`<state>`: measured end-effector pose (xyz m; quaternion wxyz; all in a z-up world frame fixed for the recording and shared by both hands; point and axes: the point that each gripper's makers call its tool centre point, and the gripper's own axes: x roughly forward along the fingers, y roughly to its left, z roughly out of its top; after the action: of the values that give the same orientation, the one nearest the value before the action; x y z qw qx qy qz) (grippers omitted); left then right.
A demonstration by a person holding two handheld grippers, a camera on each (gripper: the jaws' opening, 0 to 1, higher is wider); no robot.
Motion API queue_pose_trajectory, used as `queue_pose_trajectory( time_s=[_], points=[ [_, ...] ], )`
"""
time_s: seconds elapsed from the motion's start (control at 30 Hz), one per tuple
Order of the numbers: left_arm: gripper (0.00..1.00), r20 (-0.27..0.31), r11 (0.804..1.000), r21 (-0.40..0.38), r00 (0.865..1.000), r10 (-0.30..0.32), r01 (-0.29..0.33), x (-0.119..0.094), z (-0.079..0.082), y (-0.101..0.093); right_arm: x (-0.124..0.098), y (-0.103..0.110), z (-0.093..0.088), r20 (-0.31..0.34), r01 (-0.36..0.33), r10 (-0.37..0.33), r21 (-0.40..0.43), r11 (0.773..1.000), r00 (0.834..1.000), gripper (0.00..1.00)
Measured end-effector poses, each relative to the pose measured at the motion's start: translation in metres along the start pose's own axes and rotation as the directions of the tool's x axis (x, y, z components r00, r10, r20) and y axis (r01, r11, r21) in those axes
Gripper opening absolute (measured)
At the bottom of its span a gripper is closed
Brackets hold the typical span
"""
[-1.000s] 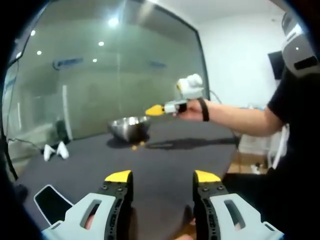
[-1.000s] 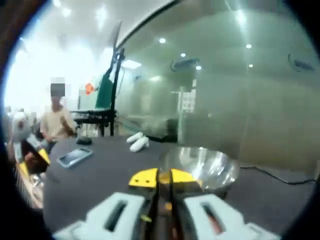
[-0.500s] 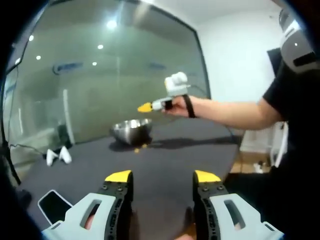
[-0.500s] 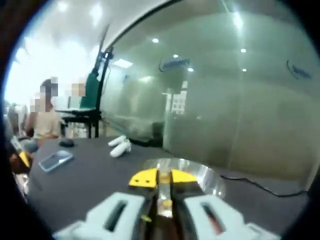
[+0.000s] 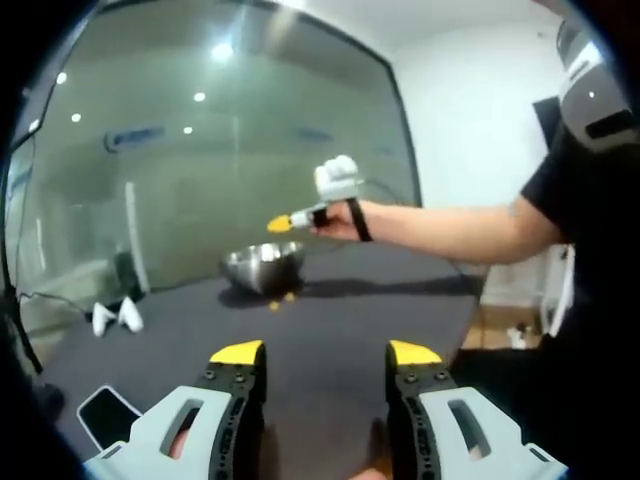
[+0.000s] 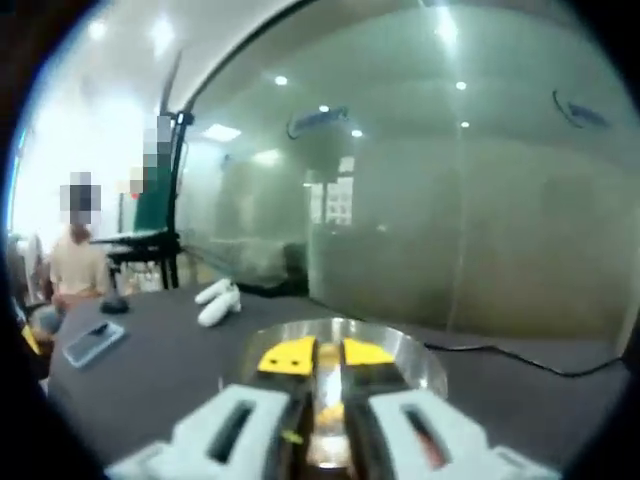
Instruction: Pick up the QQ candy scattered on the table and place it into the stainless steel bowl on the table
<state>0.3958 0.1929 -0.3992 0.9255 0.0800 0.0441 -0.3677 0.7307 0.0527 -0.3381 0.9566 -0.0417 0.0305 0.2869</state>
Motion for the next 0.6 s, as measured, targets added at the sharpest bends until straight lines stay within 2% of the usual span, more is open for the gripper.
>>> queue_pose_trajectory(
  time_s=[0.1, 0.23, 0.4, 0.6],
  points=[
    [0.49, -0.005, 1.000, -0.002, 1.000, 0.004, -0.004, 0.000, -0.002, 0.000, -0.002, -0.002, 0.000, 0.002, 0.007, -0.007, -0.004, 1.000, 1.000, 0.09],
    [0.48, 0.000, 1.000, 0.001, 1.000, 0.006, -0.006, 0.002, -0.001, -0.001, -0.004, -0.012, -0.003, 0.000, 0.047, -0.047, 0.031, 0.998, 0.999, 0.10],
    [0.48, 0.012, 1.000, 0.000, 1.000, 0.012, -0.012, 0.002, 0.003, -0.001, -0.002, -0.003, -0.013, -0.014, 0.026, -0.025, 0.026, 0.999, 1.000, 0.21],
    [0.48, 0.003, 1.000, 0.001, 1.000, 0.010, -0.010, 0.003, 0.000, -0.003, -0.012, 0.007, -0.016, -0.032, 0.006, -0.006, -0.003, 1.000, 0.999, 0.21]
  ],
)
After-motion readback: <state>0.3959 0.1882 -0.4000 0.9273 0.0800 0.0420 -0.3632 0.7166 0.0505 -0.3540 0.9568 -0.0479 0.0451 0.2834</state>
